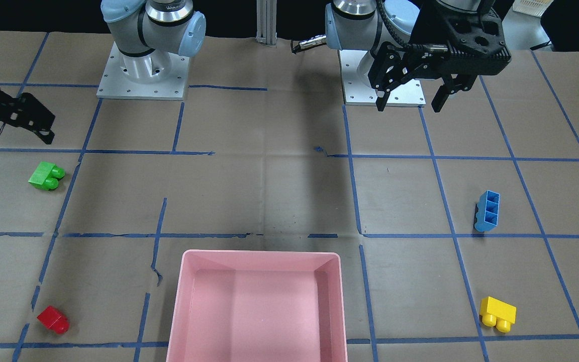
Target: Put all blocks into box
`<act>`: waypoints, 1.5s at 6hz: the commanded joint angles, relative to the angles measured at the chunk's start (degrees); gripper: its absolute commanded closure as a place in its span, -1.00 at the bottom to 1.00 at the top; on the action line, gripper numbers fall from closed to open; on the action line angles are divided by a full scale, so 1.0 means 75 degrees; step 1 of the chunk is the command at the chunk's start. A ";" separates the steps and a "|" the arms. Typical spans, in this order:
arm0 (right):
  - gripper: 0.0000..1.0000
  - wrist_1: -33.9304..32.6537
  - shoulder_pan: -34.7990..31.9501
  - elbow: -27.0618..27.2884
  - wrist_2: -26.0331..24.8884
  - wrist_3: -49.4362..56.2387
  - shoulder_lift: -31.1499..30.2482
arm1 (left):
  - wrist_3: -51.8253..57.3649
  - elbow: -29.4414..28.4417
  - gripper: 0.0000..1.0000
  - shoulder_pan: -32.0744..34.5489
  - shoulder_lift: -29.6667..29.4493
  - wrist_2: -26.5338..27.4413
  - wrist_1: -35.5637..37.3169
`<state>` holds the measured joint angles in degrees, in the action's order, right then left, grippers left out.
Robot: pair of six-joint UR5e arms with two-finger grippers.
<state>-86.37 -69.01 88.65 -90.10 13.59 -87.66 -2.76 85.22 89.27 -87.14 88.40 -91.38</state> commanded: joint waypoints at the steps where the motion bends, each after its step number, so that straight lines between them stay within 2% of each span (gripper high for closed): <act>1: -0.99 -0.0004 0.1693 0.0412 0.0001 0.0820 0.0004 | 0.1143 0.0074 -0.99 -0.0904 -0.0041 0.0097 -0.0097; 3: -0.98 -0.0609 0.1982 0.1032 -0.0699 0.0755 -0.0147 | 0.3846 0.0261 -0.99 -0.2494 -0.0157 0.0120 -0.0472; 4: -0.98 -0.0764 0.1982 0.1546 -0.0702 0.0452 -0.0160 | 0.5357 0.0540 -0.99 -0.3583 -0.0286 0.0097 -0.0461; 5: -0.98 -0.1276 0.2005 0.2119 -0.0702 0.0519 -0.0171 | 0.6822 0.0915 -0.98 -0.3977 -0.0635 0.0108 -0.0055; 6: -0.98 -0.2244 0.2110 0.2844 -0.0644 0.0775 -0.0160 | 0.7649 0.1011 -0.97 -0.4050 -0.1022 0.0236 0.0808; 8: -0.98 -0.4806 0.2134 0.4472 -0.0574 0.1464 -0.0101 | 0.7797 0.1070 -0.97 -0.4109 -0.1795 0.0331 0.1434; 9: -0.98 -0.5446 0.2134 0.4956 -0.0550 0.1608 0.0038 | 0.8401 0.1326 -0.96 -0.4109 -0.2147 0.0331 0.1902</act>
<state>-120.89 -53.04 121.42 -94.43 23.93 -88.16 56.86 93.74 58.50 -100.55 90.83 -80.38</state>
